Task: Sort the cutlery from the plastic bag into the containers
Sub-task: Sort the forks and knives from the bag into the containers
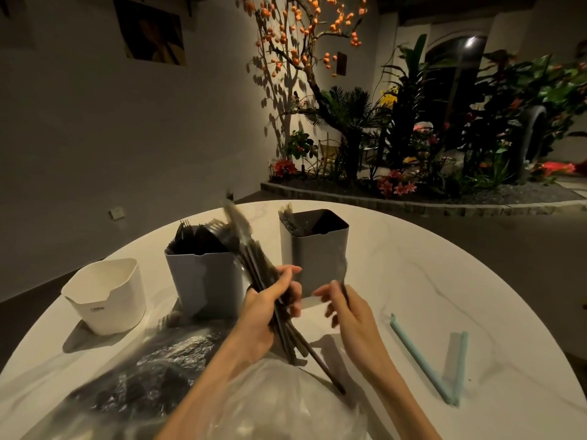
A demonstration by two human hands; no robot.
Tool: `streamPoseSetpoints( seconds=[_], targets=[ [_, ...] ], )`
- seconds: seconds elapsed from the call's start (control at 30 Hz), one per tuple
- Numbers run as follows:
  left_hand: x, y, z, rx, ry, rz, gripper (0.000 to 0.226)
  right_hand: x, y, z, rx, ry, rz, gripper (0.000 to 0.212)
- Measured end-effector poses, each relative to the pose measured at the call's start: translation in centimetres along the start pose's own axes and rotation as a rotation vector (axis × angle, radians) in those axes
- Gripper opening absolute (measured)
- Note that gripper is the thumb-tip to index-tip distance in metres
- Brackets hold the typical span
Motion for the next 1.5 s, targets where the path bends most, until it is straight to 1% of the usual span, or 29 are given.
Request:
streamPoseSetpoints(
  seconds=[0.07, 0.27, 0.33, 0.47, 0.53, 0.57, 0.7, 0.87, 0.9, 0.93, 0.97, 1.03, 1.07, 1.1, 1.13, 1.17, 1.27, 1.3, 1.4, 1.43, 1.5],
  targets=[
    [0.0, 0.0, 0.4, 0.023, -0.048, 0.059, 0.029, 0.2, -0.1, 0.2, 0.016, -0.006, -0.053, 0.037],
    [0.0, 0.7, 1.9, 0.185, -0.262, 0.304, 0.028, 0.3, 0.1, 1.0, 0.189, 0.057, -0.048, 0.033],
    [-0.2, 1.0, 2.3, 0.200, -0.309, 0.411, 0.029, 0.4, -0.3, 1.0, 0.239, 0.097, -0.068, 0.031],
    [-0.5, 1.6, 2.9, 0.254, -0.388, 0.575, 0.024, 0.7, -0.9, 0.9, 0.318, 0.123, -0.136, 0.035],
    [-0.8, 2.0, 3.3, 0.337, -0.421, 0.627, 0.021, 0.8, -1.3, 1.0, 0.339, 0.125, -0.156, 0.028],
    [-0.9, 2.2, 3.5, 0.388, -0.430, 0.630, 0.022, 0.8, -1.4, 1.0, 0.347, 0.125, -0.162, 0.025],
    [-1.3, 2.5, 4.1, 0.517, -0.429, 0.604, 0.020, 0.9, -2.1, 0.6, 0.358, 0.156, -0.164, 0.032],
    [-1.1, 2.6, 4.4, 0.550, -0.371, 0.535, 0.029, 1.1, -2.4, 0.0, 0.333, 0.254, -0.087, 0.028],
    [-1.1, 2.6, 4.4, 0.545, -0.373, 0.534, 0.030, 1.1, -2.4, -0.1, 0.310, 0.246, -0.112, 0.027],
    [-1.1, 2.5, 4.5, 0.540, -0.380, 0.525, 0.030, 1.1, -2.6, -0.1, 0.262, 0.210, -0.180, 0.027],
    [-1.0, 2.3, 4.5, 0.538, -0.392, 0.508, 0.028, 1.1, -2.8, 0.1, 0.197, 0.153, -0.277, 0.029],
    [-1.1, 2.3, 4.8, 0.564, -0.424, 0.458, 0.023, 0.7, -3.2, 1.0, 0.094, 0.011, -0.464, 0.042],
    [-1.2, 2.4, 5.0, 0.599, -0.434, 0.429, 0.022, 0.5, -3.3, 1.5, 0.062, -0.046, -0.509, 0.046],
    [-1.2, 2.5, 5.2, 0.642, -0.437, 0.398, 0.022, 0.3, -3.2, 1.9, 0.035, -0.077, -0.517, 0.049],
    [-1.3, 2.6, 5.4, 0.683, -0.433, 0.366, 0.022, 0.2, -3.0, 2.1, 0.011, -0.085, -0.500, 0.048],
    [-1.4, 2.7, 5.6, 0.718, -0.424, 0.338, 0.022, 0.2, -2.8, 2.2, -0.019, -0.080, -0.475, 0.043],
    [-1.3, 2.6, 5.9, 0.757, -0.397, 0.302, 0.027, 0.4, -3.1, 2.0, -0.106, -0.048, -0.459, 0.016],
    [-1.3, 2.5, 6.0, 0.772, -0.390, 0.289, 0.028, 0.4, -3.4, 2.0, -0.099, -0.030, -0.468, 0.014],
    [-1.2, 2.5, 6.1, 0.817, -0.376, 0.260, 0.020, 0.7, -4.1, 1.6, -0.086, 0.052, -0.405, 0.029],
    [-1.2, 2.5, 6.2, 0.827, -0.373, 0.259, 0.018, 0.8, -4.1, 1.4, -0.113, 0.078, -0.374, 0.028],
    [-1.0, 2.5, 6.3, 0.851, -0.367, 0.251, 0.018, 0.9, -4.2, 1.1, -0.182, 0.101, -0.349, 0.015]
  ],
)
Point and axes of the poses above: each hand's wrist, its own x-axis towards the middle knuckle, its own y-axis out of the palm, z = x × y, the point moved 3 cm from there along x, towards the middle knuckle, and after that the axes turned 8 degrees about -y, right-handed, at the moved point
